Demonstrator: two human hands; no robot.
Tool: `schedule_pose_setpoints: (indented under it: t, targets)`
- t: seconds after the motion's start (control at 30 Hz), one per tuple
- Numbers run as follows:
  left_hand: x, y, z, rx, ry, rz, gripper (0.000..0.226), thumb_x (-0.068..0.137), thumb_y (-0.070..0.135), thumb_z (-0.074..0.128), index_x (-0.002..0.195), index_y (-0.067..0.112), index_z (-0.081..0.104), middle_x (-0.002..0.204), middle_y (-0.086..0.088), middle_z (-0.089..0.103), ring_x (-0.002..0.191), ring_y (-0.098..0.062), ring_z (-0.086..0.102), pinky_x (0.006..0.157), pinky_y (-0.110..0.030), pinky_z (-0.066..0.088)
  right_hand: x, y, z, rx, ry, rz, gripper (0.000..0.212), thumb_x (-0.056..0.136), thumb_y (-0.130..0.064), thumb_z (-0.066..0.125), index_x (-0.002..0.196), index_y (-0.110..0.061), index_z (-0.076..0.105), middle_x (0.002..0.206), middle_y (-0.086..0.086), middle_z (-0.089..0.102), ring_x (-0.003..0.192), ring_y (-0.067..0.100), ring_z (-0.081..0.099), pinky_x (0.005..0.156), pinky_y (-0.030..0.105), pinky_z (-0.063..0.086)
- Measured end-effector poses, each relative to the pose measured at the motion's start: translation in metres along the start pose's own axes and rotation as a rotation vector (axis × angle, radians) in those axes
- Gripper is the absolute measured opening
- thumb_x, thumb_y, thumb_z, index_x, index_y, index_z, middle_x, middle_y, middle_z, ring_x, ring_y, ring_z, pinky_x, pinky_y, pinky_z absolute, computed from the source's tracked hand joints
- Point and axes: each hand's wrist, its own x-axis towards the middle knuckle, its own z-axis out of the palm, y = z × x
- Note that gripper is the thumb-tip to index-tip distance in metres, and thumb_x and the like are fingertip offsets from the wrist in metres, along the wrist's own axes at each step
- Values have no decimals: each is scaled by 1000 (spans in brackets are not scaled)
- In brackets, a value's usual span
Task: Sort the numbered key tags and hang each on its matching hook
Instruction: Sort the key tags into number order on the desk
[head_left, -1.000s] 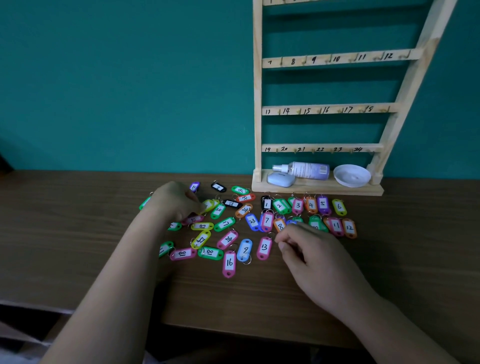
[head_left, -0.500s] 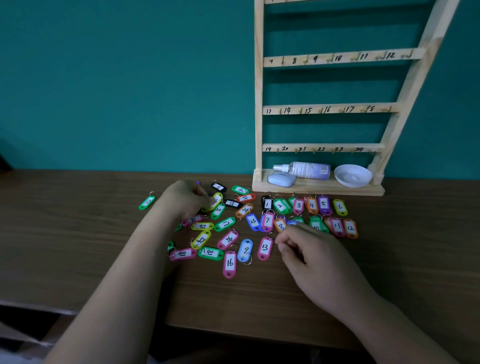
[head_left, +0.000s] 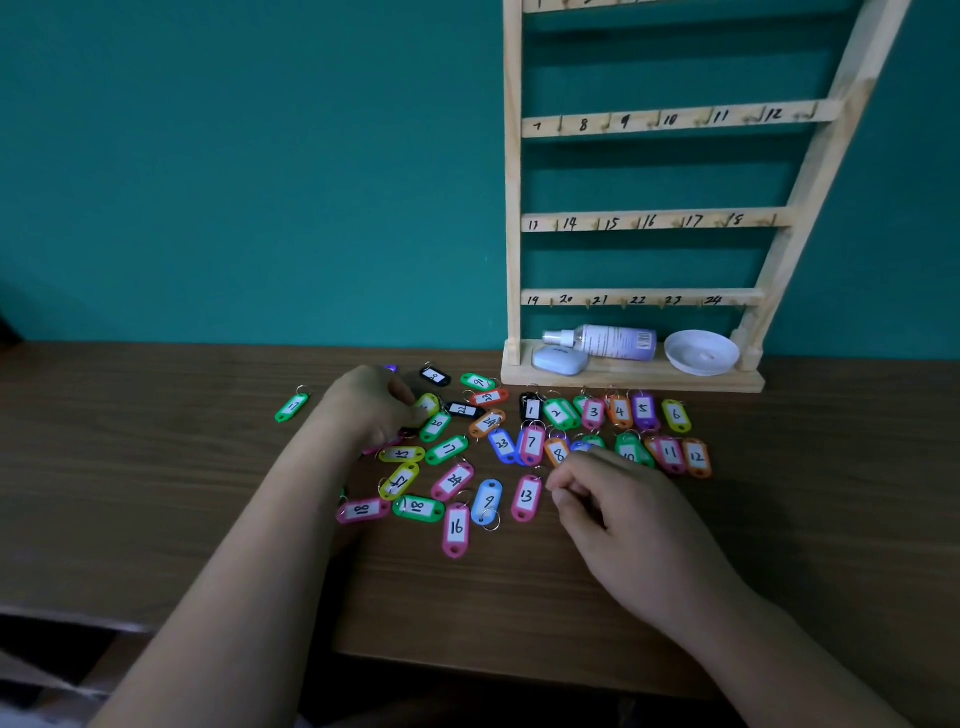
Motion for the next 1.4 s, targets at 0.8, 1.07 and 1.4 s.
schedule_pose_setpoints:
  t: [0.8, 1.07, 1.4]
  targets:
    - [-104, 63, 37, -786, -233, 322, 17, 82, 13, 90, 88, 24, 79, 86, 0, 77, 80, -12, 73, 77, -33, 59, 14, 20, -16, 626, 149, 247, 22, 98, -42, 75, 117, -33, 70, 96, -11, 79, 88, 7, 78, 81, 42, 62]
    - [-114, 68, 52, -537, -159, 355, 25, 77, 21, 94, 83, 21, 69, 81, -3, 75, 64, -15, 68, 57, -26, 51, 12, 23, -19, 560, 97, 219, 8, 96, -27, 80, 101, -30, 76, 90, -13, 80, 78, 6, 77, 74, 31, 57]
    - [-120, 60, 42, -203, -126, 383, 18, 82, 32, 88, 86, 29, 70, 78, 16, 76, 57, 2, 63, 45, -19, 44, 11, 27, -11, 292, 85, 254, 13, 95, -31, 81, 108, -32, 80, 92, -20, 76, 92, -10, 68, 83, 19, 55]
